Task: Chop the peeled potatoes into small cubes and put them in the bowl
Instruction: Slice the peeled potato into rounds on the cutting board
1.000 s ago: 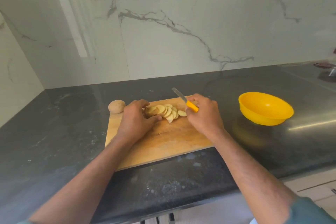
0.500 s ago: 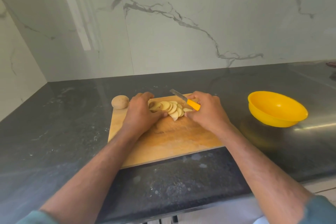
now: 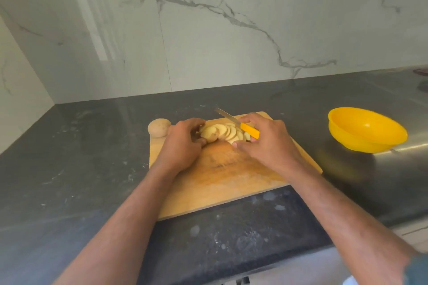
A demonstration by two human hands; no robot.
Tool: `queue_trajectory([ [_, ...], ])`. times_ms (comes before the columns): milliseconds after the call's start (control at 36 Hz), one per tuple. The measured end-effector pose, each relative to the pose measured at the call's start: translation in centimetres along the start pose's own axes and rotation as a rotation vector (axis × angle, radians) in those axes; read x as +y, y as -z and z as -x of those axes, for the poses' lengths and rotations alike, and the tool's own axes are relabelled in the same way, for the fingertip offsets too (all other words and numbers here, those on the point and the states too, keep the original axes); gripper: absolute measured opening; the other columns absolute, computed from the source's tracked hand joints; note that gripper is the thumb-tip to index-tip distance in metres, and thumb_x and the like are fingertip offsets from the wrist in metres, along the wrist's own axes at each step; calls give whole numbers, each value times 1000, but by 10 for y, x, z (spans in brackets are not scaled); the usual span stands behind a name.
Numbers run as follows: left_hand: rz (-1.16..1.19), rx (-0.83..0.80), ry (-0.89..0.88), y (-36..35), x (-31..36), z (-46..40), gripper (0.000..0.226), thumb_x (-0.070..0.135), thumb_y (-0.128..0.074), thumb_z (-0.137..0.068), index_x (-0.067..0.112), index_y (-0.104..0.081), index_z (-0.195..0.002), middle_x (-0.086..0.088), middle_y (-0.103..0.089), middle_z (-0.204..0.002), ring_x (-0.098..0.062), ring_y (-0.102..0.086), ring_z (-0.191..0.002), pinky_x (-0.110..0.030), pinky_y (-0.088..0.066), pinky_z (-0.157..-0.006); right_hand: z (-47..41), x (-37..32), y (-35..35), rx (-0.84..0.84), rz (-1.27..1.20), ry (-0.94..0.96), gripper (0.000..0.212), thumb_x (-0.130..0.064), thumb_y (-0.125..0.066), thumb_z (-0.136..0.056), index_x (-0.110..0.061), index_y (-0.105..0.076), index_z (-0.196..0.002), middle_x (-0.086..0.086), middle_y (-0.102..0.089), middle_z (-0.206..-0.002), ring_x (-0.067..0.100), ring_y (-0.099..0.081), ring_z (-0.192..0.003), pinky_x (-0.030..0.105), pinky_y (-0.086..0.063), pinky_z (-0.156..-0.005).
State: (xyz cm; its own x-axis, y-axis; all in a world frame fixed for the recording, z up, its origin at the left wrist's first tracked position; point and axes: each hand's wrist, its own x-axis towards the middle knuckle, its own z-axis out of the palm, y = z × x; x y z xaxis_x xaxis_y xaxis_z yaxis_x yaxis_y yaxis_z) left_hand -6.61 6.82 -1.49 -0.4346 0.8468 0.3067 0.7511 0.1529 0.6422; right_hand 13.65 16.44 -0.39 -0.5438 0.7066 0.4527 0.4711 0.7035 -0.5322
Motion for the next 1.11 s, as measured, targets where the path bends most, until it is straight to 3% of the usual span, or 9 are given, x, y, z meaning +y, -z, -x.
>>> queue_trajectory([
  [194, -36, 111, 21, -4, 7, -6, 32, 21, -76, -92, 17, -71, -123, 0, -72, -107, -17, -64, -97, -38, -57, -92, -5, -3, -2, 4, 81, 28, 51, -41, -81, -81, -28, -63, -127, -6, -69, -116, 0, -47, -78, 22, -41, -72],
  [306, -70, 69, 18, -5, 4, -10, 36, 24, -74, -93, 17, -68, -127, -2, -69, -107, -21, -62, -96, -37, -54, -88, -4, -4, -3, 18, 92, 53, 50, -41, -81, -81, -28, -64, -126, -6, -71, -114, 3, -51, -84, 24, -46, -74],
  [444, -138, 34, -9, -6, 5, -10, 29, 26, -71, -94, 15, -68, -121, -2, -62, -113, -19, -57, -97, -34, -51, -88, -3, -1, -8, 15, 142, 107, 50, -45, -81, -79, -30, -63, -124, -4, -73, -99, 17, -67, -88, 38, -57, -76],
  [639, -90, 61, 38, -3, 11, -1, 26, 16, -72, -93, 15, -60, -117, 1, -64, -106, -18, -59, -96, -39, -55, -89, 1, 1, -8, 40, 156, 158, 46, -41, -82, -79, -27, -64, -119, -3, -70, -82, 20, -64, -75, 36, -54, -66],
  [944, -150, 102, 10, -3, 15, 7, 28, 17, -67, -95, 14, -64, -123, -2, -66, -114, -22, -59, -103, -39, -52, -92, 4, 2, -4, 36, 132, 189, 40, -36, -77, -85, -25, -64, -121, -7, -63, -73, 14, -57, -65, 28, -44, -60],
  [1111, -158, 103, -21, -1, 14, 10, 27, 17, -69, -93, 15, -67, -120, -1, -65, -110, -20, -58, -101, -35, -51, -89, 5, 1, -3, 27, 136, 213, 38, -38, -75, -87, -25, -64, -121, -4, -67, -78, 15, -62, -68, 29, -48, -62],
])
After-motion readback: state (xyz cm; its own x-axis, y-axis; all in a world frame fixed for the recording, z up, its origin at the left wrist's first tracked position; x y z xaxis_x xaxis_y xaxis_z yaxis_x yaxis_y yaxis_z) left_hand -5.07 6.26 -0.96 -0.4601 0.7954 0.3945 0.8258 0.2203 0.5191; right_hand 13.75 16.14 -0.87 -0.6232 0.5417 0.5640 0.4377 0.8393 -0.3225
